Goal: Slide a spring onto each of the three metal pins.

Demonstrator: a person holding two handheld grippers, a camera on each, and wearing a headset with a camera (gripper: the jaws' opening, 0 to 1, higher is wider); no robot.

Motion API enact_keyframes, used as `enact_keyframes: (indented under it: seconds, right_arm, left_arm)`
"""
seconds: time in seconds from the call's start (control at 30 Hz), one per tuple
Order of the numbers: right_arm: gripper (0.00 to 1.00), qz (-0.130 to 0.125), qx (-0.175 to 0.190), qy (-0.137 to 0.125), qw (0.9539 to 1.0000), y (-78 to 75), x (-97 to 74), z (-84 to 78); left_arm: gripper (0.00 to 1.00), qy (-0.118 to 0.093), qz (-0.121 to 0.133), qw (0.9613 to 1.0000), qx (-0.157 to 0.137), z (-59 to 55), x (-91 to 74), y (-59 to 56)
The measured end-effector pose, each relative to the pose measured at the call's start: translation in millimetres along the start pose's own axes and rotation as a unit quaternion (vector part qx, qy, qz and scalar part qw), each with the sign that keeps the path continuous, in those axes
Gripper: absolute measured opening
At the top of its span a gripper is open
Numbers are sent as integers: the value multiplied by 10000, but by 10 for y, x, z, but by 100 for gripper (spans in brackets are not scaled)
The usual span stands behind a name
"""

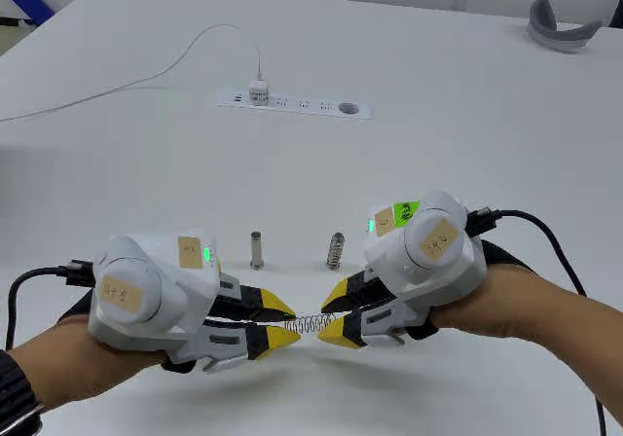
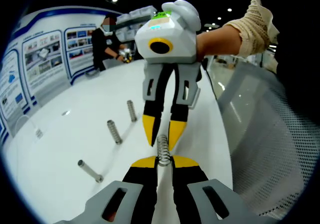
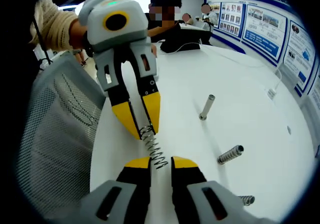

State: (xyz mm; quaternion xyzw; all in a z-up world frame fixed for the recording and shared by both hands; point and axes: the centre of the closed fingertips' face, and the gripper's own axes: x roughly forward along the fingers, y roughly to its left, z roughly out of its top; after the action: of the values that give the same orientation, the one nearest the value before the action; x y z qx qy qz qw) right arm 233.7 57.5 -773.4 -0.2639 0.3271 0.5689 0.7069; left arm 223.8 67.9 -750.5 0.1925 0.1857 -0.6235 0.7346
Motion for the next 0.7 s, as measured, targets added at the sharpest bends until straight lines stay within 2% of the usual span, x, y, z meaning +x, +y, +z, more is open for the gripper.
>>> enact_keyframes:
  seconds: [0.27, 0.7]
  right_arm:
    - [14, 15, -70, 13, 10000, 14, -15, -7]
    - [13, 30, -99, -217, 9997, 28, -134, 165]
  left_arm:
    - [9, -32, -8, 10000, -23, 6, 3, 1]
    - [9, 76, 2, 10000, -14, -68, 4, 9]
